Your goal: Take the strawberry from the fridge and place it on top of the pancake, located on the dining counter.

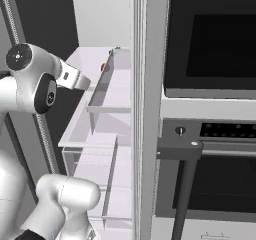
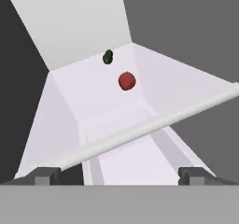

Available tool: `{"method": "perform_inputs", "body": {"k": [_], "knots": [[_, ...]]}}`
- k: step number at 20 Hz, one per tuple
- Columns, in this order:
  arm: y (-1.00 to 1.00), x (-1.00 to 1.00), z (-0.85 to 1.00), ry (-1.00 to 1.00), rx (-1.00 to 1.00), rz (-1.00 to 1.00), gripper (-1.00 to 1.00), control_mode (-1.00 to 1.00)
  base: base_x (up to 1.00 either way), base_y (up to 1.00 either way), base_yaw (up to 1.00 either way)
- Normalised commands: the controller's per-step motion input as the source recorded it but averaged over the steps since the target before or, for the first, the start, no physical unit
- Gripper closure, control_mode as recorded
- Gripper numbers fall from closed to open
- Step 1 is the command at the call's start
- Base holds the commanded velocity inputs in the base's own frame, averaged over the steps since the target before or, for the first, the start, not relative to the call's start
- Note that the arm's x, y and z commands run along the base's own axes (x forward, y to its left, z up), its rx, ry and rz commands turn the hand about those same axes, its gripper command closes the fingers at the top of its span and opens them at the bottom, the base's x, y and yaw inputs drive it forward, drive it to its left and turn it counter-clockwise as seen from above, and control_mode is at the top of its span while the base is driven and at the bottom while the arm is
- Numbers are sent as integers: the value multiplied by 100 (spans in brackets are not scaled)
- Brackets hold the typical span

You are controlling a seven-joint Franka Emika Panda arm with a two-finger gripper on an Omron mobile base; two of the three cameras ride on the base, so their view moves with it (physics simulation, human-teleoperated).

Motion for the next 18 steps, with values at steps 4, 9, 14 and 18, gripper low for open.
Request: {"method": "perform_inputs", "body": {"k": [4, 9, 14, 18], "knots": [[1, 51, 15, 3, -7, -3, -100, -100, 0, 0, 0], [-1, 56, 3, 17, -7, -8, -100, -100, 0, 0, 0], [-3, 63, 0, 20, 0, -1, -100, -100, 0, 0, 0], [-18, 48, 0, 9, 0, 0, -100, -100, 0, 0, 0]]}}
